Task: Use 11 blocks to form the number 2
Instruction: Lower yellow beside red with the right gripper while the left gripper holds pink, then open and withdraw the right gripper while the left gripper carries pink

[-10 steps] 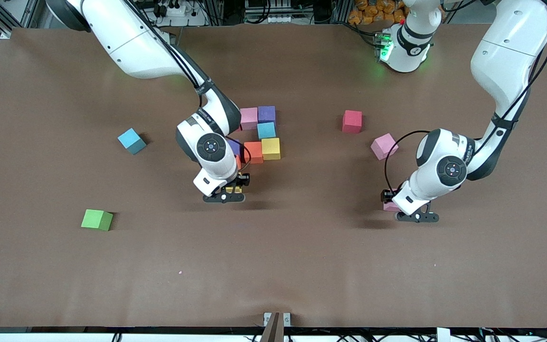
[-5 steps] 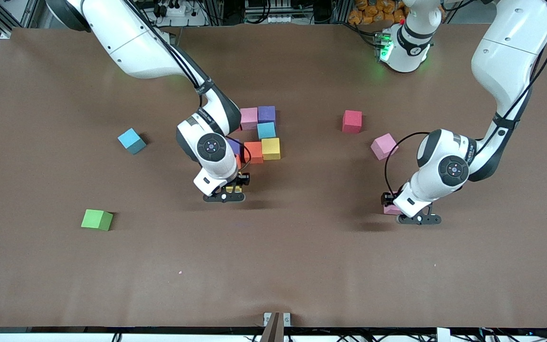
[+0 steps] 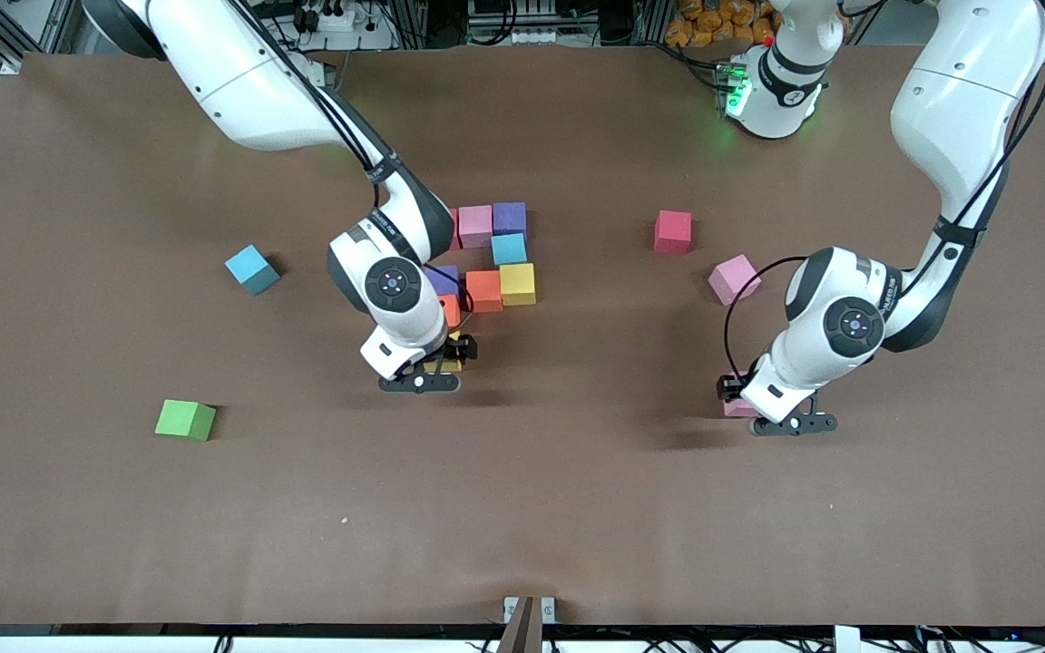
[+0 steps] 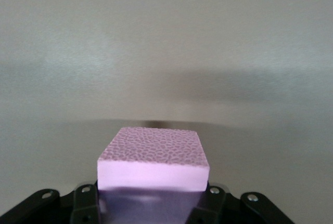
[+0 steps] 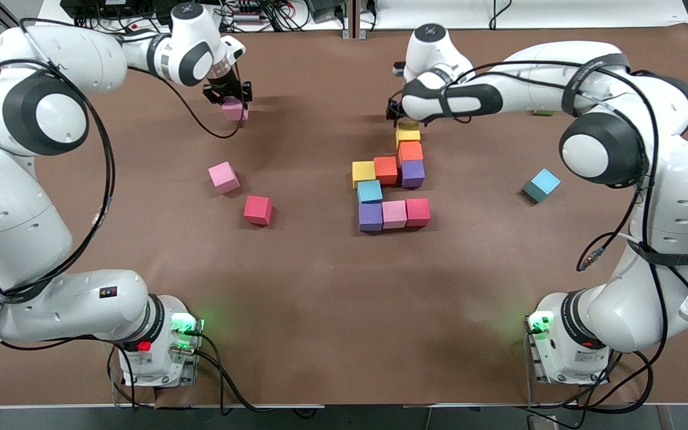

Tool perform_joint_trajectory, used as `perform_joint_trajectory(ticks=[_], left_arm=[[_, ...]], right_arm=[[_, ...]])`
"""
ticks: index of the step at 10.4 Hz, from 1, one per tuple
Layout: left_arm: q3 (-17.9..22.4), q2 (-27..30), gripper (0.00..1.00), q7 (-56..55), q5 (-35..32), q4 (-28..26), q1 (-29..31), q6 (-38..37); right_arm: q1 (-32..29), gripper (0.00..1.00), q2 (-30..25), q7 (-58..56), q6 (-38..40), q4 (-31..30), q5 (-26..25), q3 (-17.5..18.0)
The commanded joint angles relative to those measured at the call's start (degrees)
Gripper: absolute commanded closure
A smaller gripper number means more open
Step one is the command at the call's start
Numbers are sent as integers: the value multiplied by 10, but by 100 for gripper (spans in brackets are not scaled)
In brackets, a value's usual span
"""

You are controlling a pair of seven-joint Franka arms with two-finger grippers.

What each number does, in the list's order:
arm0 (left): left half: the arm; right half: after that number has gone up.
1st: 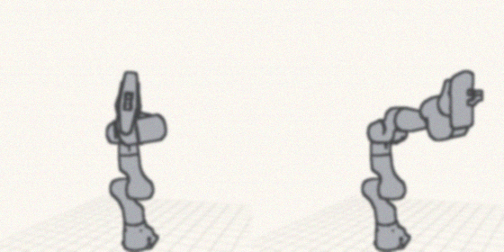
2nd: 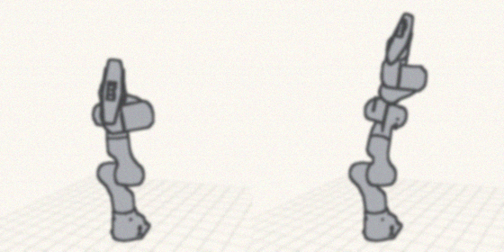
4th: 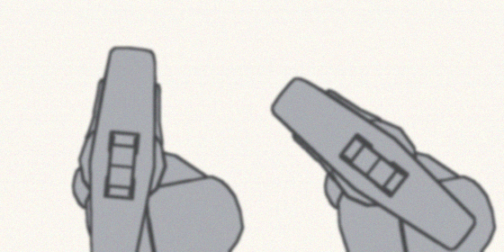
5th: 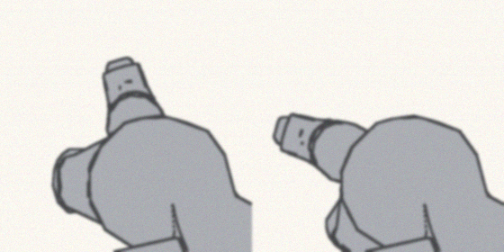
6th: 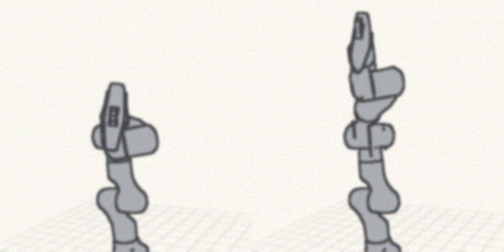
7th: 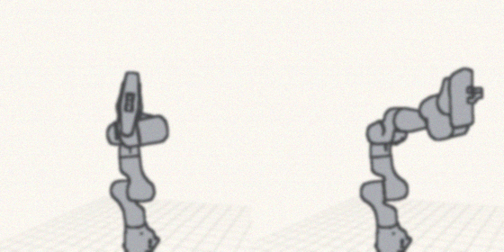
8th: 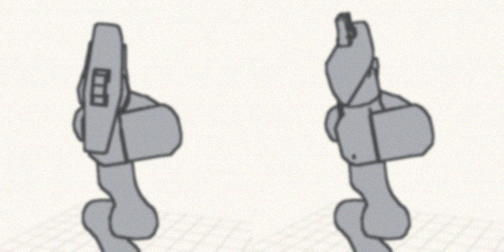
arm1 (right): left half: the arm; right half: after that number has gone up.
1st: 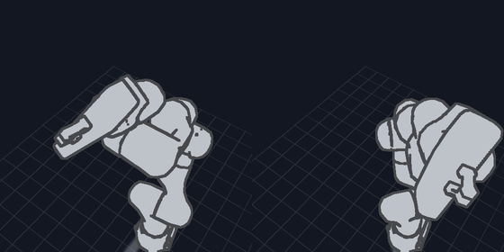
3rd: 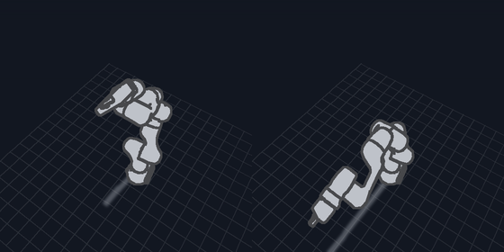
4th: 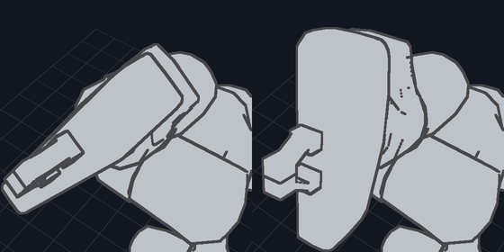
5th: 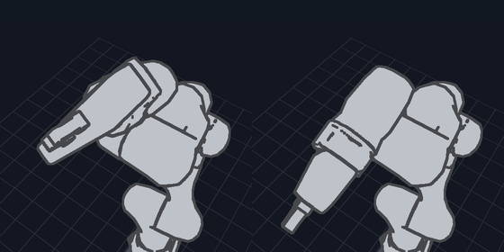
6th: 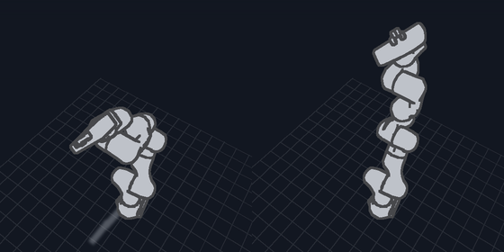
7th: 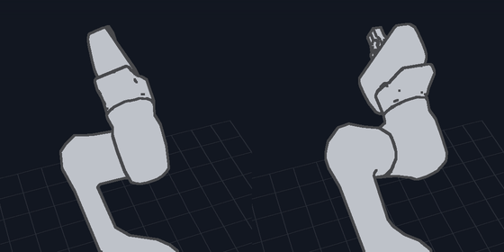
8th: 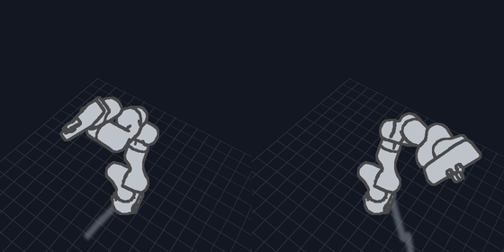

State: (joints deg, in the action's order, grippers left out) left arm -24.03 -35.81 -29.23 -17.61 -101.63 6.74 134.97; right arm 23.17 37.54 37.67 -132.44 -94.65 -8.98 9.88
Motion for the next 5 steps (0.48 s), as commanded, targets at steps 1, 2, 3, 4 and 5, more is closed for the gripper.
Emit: perform_joint_trajectory(ticks=[1,2,3,4,5], left_arm=[[0,-22,68,-53,-1,59,-47,-47],[0,-29,68,-72,-1,72,-63,-53],[0,-35,68,-97,-1,83,-80,-56],[1,-39,68,-124,-1,92,-96,-57],[3,-44,68,-159,-2,95,-114,-57]], right_arm=[[-36,0,-94,-4,66,-19,-4,9],[-57,0,-135,-7,73,-31,-4,10],[-79,0,-172,-32,81,-51,-4,11],[-101,0,-205,-81,102,-62,3,11],[-124,0,-234,-133,134,-63,21,11]])
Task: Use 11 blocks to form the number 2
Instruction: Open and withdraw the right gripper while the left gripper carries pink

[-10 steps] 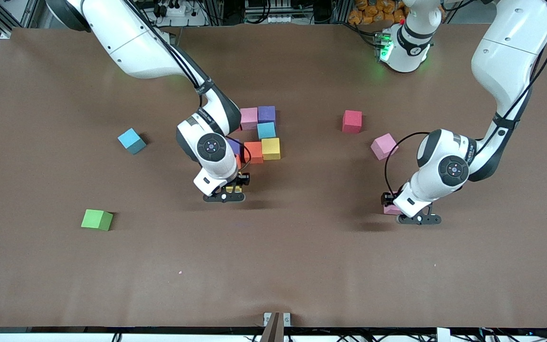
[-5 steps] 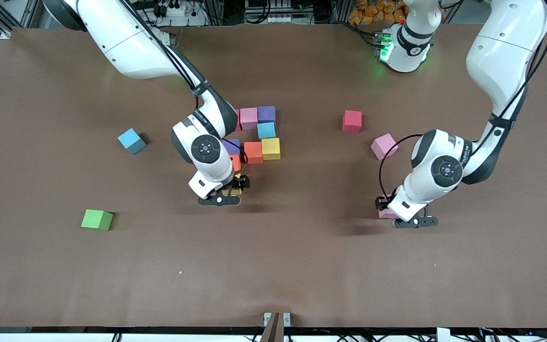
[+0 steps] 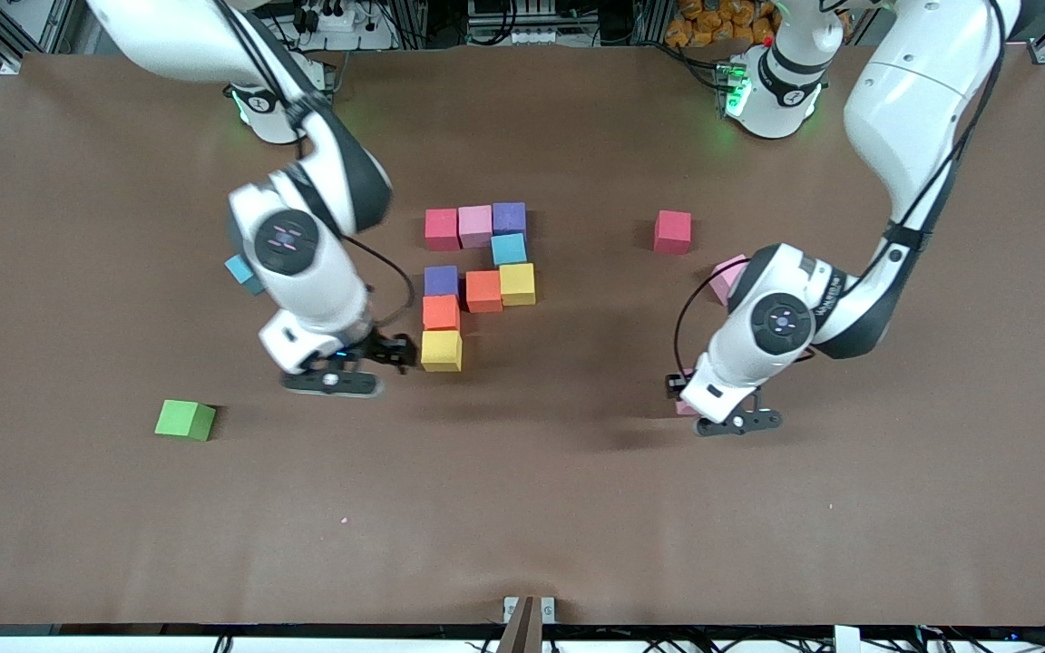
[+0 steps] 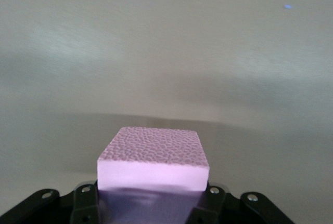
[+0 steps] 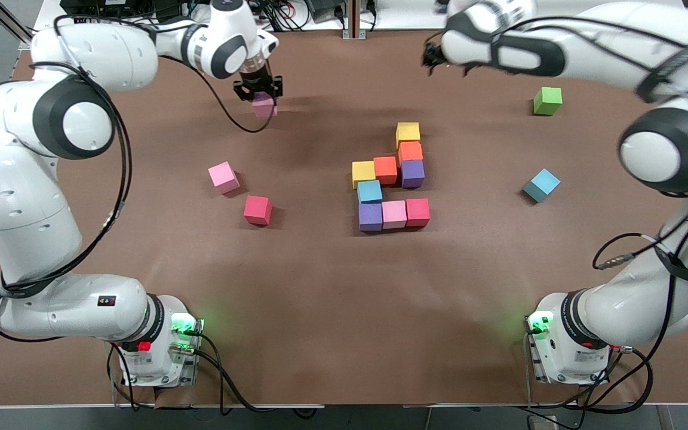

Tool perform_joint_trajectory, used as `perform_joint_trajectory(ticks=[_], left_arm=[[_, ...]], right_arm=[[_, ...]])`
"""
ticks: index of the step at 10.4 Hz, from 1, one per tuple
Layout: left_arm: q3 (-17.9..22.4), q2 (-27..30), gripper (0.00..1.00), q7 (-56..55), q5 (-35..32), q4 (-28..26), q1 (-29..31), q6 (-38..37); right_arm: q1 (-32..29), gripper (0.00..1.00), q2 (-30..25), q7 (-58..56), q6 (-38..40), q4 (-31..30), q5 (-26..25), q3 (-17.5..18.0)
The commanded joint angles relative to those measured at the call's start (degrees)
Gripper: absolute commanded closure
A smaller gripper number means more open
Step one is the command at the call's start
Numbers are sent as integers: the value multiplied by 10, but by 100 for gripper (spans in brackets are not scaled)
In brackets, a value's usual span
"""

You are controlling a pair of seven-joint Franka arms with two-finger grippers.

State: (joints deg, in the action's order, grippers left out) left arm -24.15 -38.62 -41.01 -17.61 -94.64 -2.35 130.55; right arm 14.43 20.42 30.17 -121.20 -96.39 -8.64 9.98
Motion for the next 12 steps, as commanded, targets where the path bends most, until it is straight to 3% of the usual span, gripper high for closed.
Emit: perform_joint_trajectory(ticks=[1,4,8,10,12], left_arm=[[5,-21,68,-71,-1,31,-36,-13],[5,-60,68,-212,-2,78,-97,-13],[5,-66,68,-426,6,101,-159,-13],[5,-63,69,-543,46,107,-172,-13],[5,-65,69,-689,58,116,-189,-11]], right_arm=[[-69,0,-91,-123,52,-46,33,9],[-141,0,-150,-214,116,-37,43,1],[-207,0,-166,-257,234,57,46,-1],[-216,0,-165,-287,308,123,86,-35],[-216,0,-166,-304,353,150,98,-59]])
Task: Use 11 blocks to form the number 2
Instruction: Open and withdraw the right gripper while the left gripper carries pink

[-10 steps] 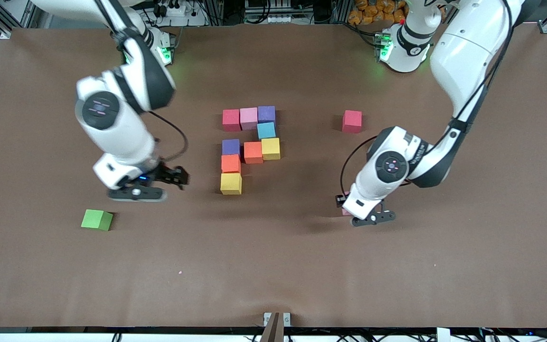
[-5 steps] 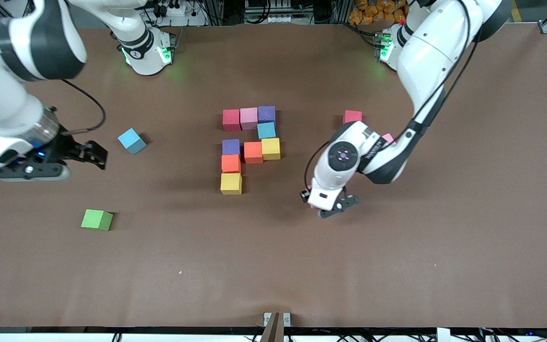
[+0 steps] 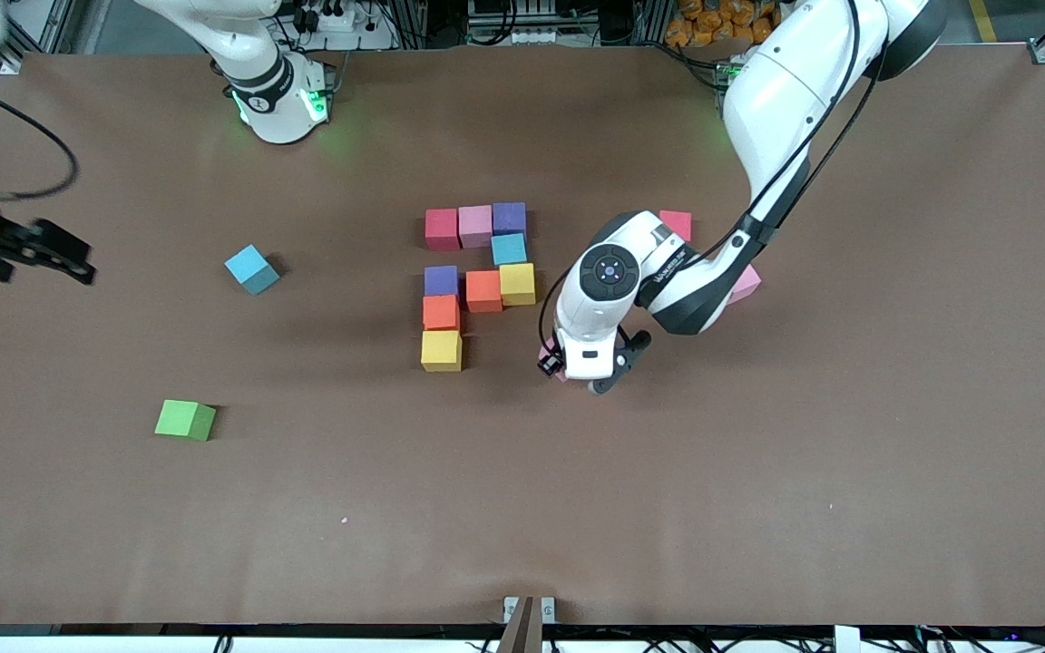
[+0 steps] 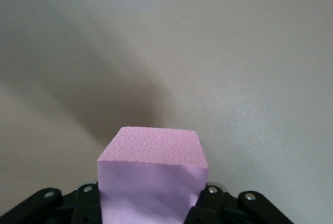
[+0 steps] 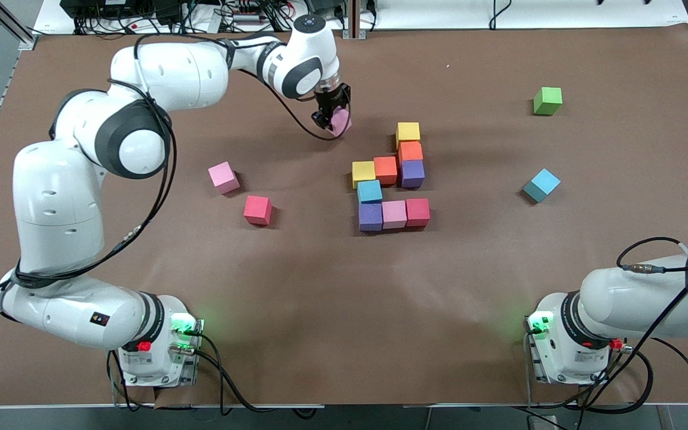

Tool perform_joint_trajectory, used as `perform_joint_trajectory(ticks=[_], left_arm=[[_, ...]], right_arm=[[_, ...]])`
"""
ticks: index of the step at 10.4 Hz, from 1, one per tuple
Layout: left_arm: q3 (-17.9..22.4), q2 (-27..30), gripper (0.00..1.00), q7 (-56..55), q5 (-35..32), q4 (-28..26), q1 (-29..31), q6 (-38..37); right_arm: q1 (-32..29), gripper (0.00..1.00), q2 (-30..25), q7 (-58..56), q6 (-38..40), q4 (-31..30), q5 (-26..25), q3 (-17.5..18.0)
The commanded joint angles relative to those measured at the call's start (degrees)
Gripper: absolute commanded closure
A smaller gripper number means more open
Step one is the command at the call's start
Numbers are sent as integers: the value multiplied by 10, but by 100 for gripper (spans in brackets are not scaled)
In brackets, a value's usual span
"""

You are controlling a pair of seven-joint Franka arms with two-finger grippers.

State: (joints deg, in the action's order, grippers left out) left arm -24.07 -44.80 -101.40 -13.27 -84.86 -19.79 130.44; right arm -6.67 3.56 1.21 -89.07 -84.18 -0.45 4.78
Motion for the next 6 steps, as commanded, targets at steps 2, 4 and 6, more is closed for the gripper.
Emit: perform_joint_trajectory(ticks=[2,4,6], left_arm=[[5,-5,69,-226,11,26,-40,1],[25,-7,69,-323,11,29,-67,35],[89,-27,69,-423,11,62,-122,55]], right_arm=[[9,0,7,-30,65,65,17,-45],[10,0,3,-31,62,66,17,-50],[10,0,5,-30,56,66,14,-50]])
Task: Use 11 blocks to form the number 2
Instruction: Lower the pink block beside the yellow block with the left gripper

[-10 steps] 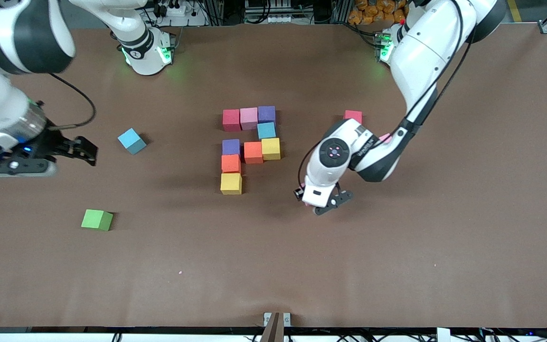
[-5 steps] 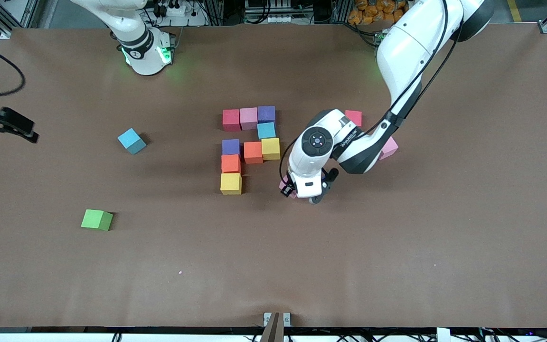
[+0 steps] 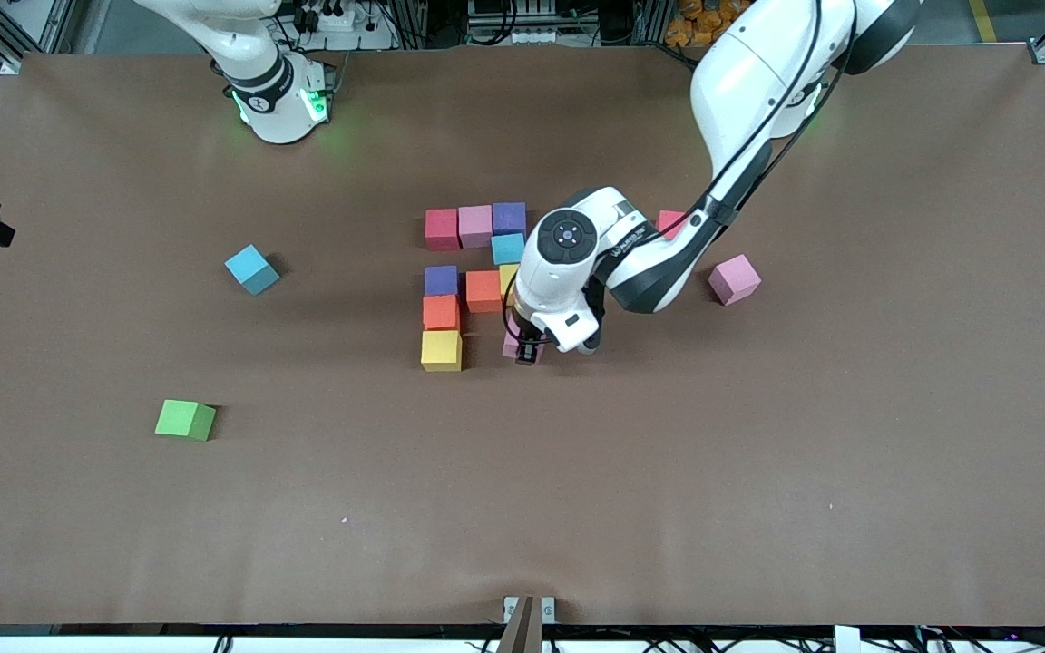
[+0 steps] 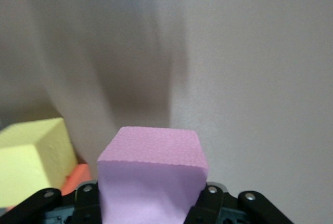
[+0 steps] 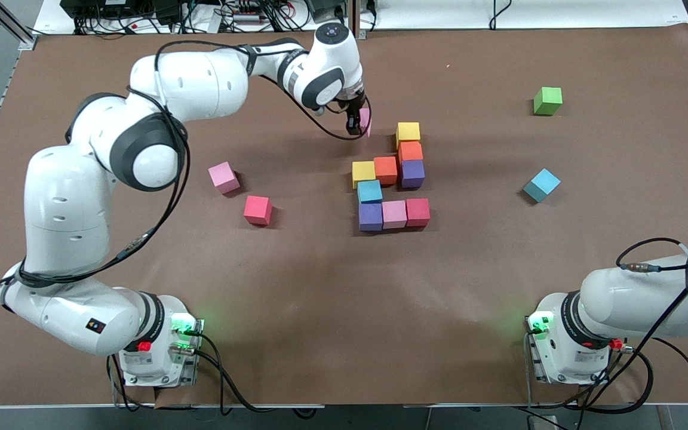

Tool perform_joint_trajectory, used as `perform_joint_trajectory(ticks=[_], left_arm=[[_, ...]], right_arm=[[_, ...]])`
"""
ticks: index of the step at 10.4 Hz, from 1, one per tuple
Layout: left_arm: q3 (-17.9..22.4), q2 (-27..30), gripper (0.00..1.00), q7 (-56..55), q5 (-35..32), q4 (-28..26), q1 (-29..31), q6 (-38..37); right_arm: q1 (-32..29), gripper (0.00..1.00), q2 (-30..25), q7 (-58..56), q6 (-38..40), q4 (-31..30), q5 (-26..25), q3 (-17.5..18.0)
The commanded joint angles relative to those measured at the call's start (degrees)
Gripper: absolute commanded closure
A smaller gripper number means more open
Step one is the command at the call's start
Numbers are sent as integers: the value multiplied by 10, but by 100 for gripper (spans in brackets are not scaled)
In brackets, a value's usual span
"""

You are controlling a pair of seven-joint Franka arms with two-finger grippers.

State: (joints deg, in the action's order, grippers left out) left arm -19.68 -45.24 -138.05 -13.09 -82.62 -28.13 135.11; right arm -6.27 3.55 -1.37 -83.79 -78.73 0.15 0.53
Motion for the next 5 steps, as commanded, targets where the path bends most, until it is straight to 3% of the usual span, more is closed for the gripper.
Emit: perform_joint_trajectory(ticks=[1,3,5], left_arm=[[78,-38,69,-97,11,63,-63,9],[110,-50,69,-126,12,80,-94,11],[110,-63,69,-126,12,92,-98,23]], right_arm=[[6,0,6,-3,2,11,8,-7],[7,0,8,1,2,11,11,-6],[11,0,9,2,2,11,7,-6]])
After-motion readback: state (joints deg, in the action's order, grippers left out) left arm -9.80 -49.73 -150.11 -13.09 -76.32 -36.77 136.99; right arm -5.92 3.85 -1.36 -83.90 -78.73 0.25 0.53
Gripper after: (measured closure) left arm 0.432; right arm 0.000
